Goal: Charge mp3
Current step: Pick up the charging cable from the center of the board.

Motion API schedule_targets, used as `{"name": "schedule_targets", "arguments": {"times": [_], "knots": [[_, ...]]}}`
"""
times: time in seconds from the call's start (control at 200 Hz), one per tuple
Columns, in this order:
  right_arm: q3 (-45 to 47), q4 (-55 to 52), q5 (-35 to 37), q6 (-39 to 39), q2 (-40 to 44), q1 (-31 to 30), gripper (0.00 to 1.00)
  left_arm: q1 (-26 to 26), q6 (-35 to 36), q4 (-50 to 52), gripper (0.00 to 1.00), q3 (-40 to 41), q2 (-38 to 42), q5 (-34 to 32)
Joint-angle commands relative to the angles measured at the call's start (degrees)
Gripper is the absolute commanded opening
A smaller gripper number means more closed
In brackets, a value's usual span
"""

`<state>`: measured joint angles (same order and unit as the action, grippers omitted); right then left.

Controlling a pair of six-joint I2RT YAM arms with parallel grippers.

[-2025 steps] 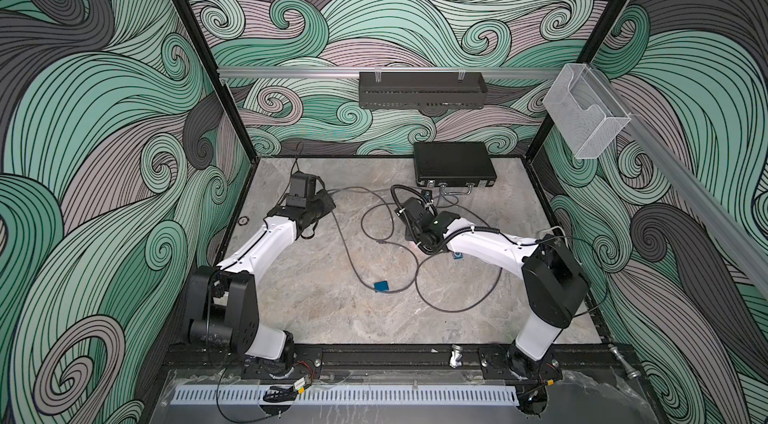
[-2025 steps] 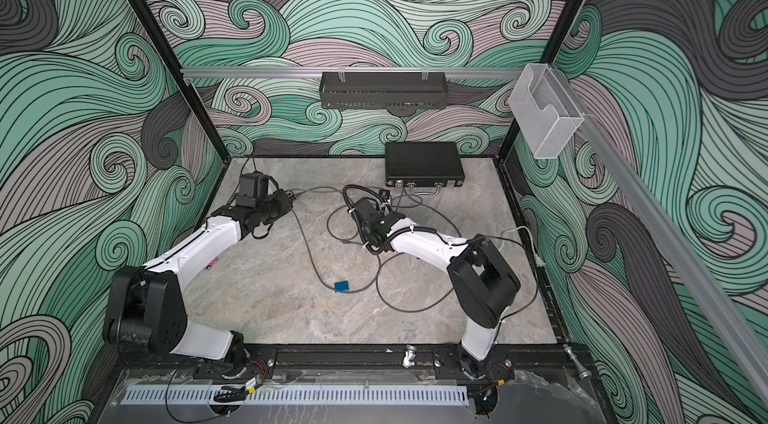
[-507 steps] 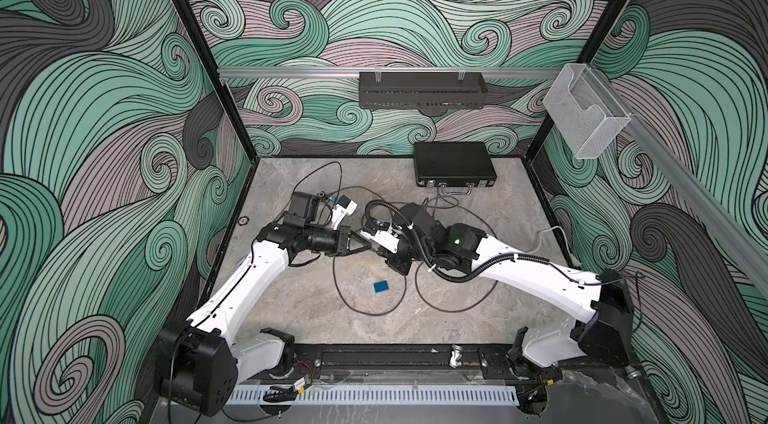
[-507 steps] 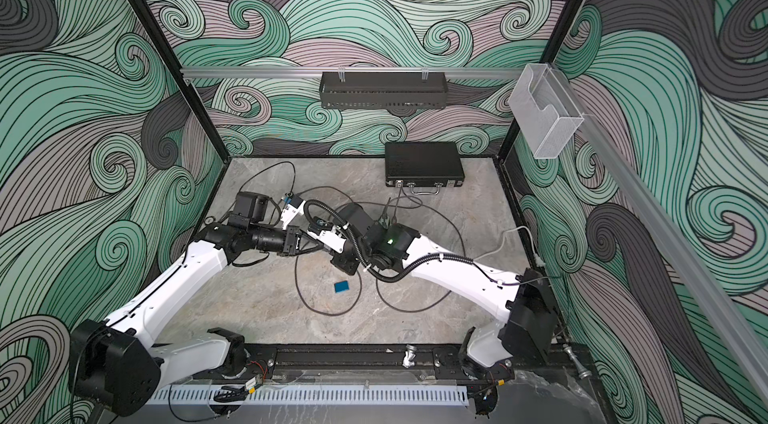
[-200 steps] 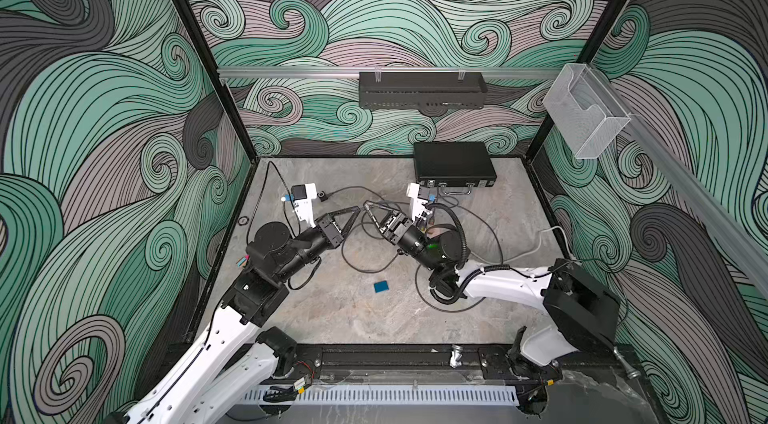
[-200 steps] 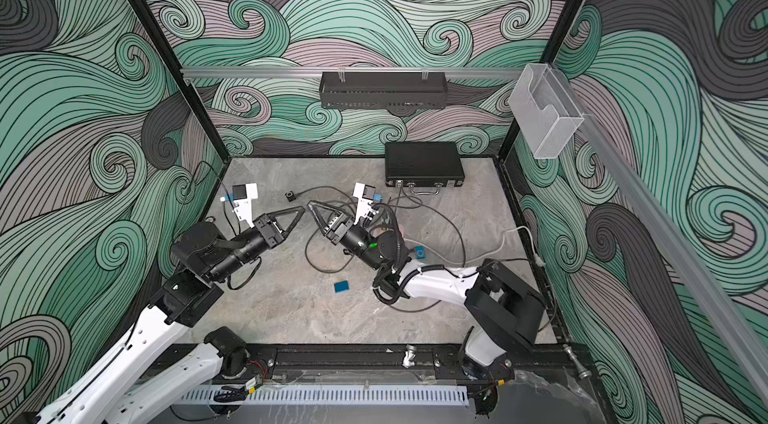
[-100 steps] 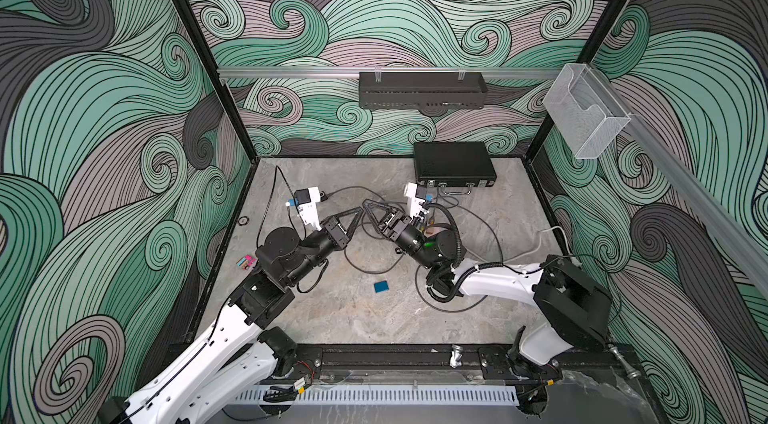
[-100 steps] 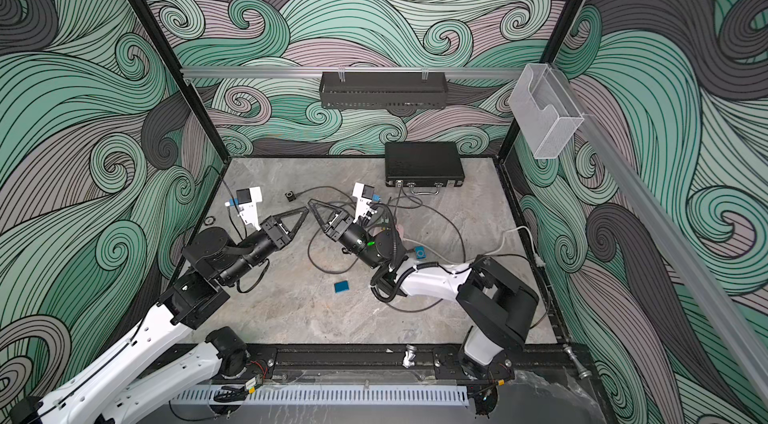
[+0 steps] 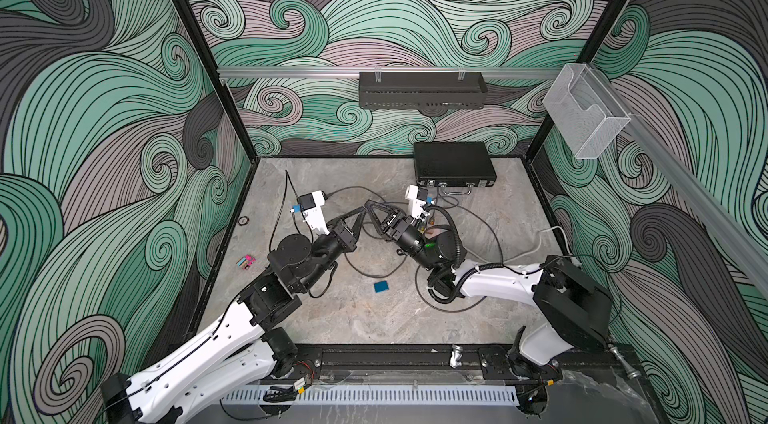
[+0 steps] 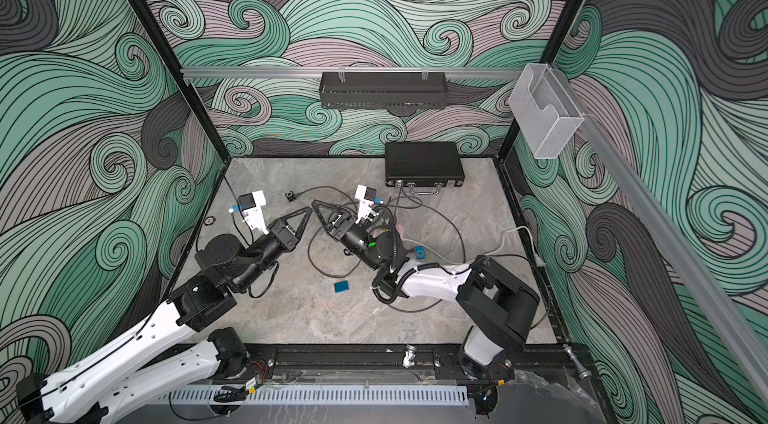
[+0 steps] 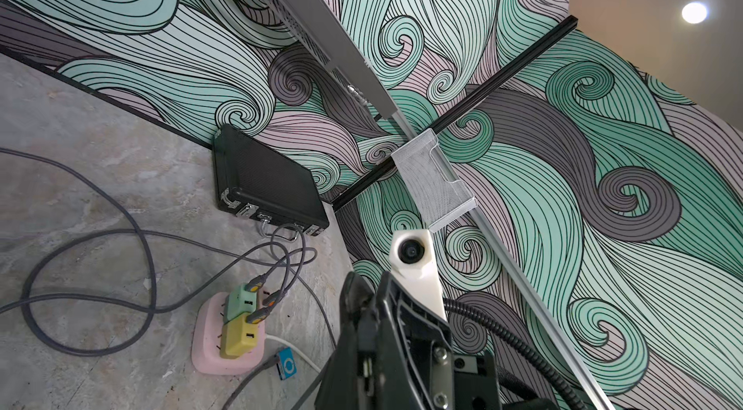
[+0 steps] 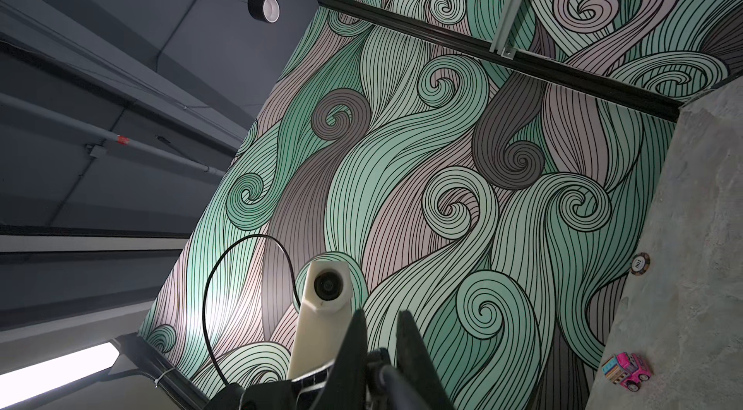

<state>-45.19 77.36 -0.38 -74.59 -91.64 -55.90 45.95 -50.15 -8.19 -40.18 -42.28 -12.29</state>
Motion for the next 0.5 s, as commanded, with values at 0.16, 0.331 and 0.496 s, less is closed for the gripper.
{"name": "schedule_targets", "arguments": {"times": [0.16, 0.331, 0.496], "knots": [[0.5, 3.1, 0.3, -3.5, 1.5, 0.8, 0.0, 1.7, 3.0, -1.6, 0.0, -1.2, -3.3, -5.2], [2.2, 3.1, 0.1, -3.2, 2.0, 1.5, 0.0, 1.9, 2.9, 2.4, 0.29, -4.6, -6.3, -4.3], [7.4, 1.6, 0.0, -1.7, 3.5, 3.3, 0.0, 1.9, 4.3, 12.9, 0.52, -9.5, -5.1, -3.2]]}}
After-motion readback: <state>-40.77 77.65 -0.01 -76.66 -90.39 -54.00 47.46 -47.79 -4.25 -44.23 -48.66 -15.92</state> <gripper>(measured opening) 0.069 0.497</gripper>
